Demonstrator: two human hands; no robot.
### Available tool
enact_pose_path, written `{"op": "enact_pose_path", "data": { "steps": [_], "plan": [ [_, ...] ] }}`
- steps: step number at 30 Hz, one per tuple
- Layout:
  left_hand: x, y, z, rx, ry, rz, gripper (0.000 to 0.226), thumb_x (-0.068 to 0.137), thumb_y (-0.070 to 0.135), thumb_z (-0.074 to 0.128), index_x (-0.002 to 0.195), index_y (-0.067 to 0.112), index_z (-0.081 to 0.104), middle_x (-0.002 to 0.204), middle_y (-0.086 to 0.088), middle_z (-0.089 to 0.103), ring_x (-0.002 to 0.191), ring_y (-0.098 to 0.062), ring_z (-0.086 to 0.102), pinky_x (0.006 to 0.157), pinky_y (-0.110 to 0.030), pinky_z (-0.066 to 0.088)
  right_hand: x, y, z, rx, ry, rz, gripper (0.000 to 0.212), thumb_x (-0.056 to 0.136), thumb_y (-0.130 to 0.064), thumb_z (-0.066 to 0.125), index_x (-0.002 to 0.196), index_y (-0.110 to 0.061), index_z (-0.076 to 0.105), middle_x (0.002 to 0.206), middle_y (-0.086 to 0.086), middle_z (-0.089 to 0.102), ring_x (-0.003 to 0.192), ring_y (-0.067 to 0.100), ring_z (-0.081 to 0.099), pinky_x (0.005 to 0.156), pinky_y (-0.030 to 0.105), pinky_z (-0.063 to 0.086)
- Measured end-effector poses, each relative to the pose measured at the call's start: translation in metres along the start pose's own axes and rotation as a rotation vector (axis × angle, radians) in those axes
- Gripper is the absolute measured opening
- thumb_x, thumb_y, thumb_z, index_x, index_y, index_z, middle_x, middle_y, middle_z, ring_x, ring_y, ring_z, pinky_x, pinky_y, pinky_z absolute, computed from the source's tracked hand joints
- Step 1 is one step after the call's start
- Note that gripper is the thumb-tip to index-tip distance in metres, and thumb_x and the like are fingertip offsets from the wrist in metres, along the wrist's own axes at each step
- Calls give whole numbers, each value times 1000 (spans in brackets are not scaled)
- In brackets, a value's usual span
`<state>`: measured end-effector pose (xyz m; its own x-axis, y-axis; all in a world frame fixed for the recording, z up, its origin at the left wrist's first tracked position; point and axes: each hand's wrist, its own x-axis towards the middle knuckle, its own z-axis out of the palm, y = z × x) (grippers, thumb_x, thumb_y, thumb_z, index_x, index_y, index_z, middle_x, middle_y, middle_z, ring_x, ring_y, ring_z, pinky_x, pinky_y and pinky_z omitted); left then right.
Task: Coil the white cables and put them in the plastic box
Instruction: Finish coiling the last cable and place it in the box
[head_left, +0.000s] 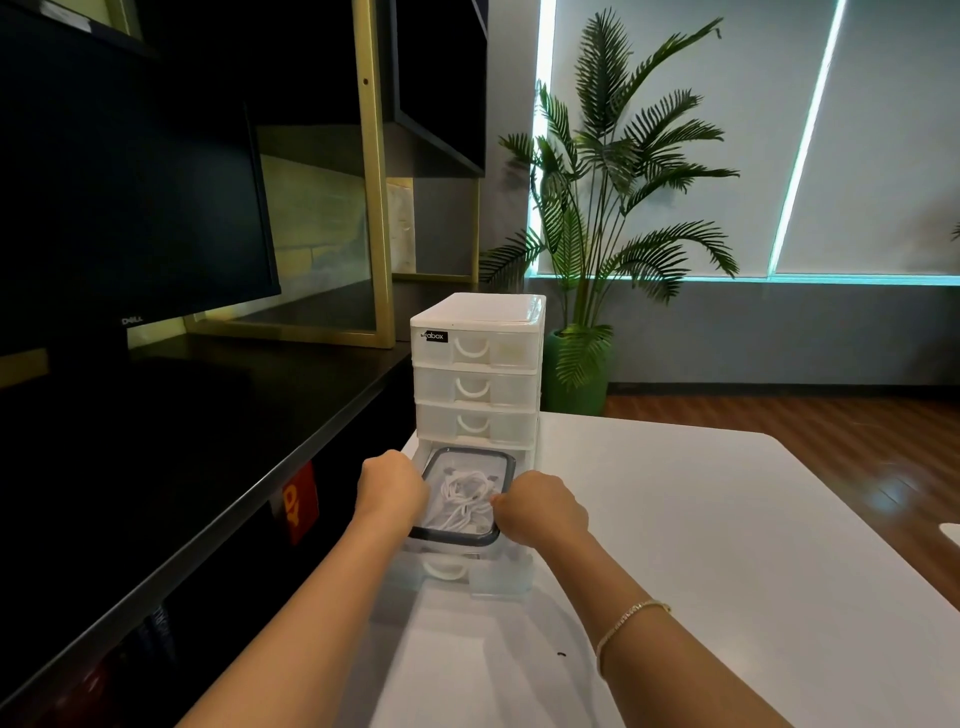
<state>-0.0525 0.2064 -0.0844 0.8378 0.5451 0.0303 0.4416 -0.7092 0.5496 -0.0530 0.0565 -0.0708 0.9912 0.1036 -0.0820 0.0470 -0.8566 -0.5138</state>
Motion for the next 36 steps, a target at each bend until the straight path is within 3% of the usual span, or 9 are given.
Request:
{"op": "enact_pose_path", "data": {
  "steps": [5,8,13,17,26,36],
  "plan": [
    [-3,3,0,-24,15,-26,18,89,10,54,102,2,64,102,-15,63,68,-19,54,43,-20,33,0,4,2,35,35,19,23,91,-26,53,106,-11,60,94,5,59,80,18,55,71,25,44],
    [-5,6,-3,-23,17,-47,17,89,9,54,101,0,62,103,-16,63,87,-26,62,52,-21,38,0,7,3,81,51,42,23,90,-32,55,102,-12,58,88,2,55,77,17,55,69,24,43],
    [-2,3,-3,-1,40,-34,13,90,11,52,94,3,61,95,-9,59,64,-14,45,46,-18,32,0,8,3,129,61,59,22,90,-35,56,97,-14,56,85,2,54,74,16,53,68,23,42],
    [-3,3,-1,-73,47,-15,19,88,13,58,104,7,66,100,-12,64,76,-21,57,51,-22,44,1,7,4,149,66,74,26,89,-34,57,104,-13,59,86,2,54,75,16,54,67,24,42],
    [-7,-1,0,-126,76,-3,22,91,7,53,106,5,68,102,-14,64,87,-29,61,70,-34,56,-2,8,9,219,52,80,26,90,-39,55,89,-13,55,79,1,53,75,17,54,67,25,40],
    [-13,-4,-7,-208,83,17,16,87,8,59,97,2,70,95,-13,65,77,-22,57,63,-28,51,-2,6,10,265,56,89,34,89,-44,54,91,-11,57,84,4,55,75,18,54,68,25,42]
  ]
}}
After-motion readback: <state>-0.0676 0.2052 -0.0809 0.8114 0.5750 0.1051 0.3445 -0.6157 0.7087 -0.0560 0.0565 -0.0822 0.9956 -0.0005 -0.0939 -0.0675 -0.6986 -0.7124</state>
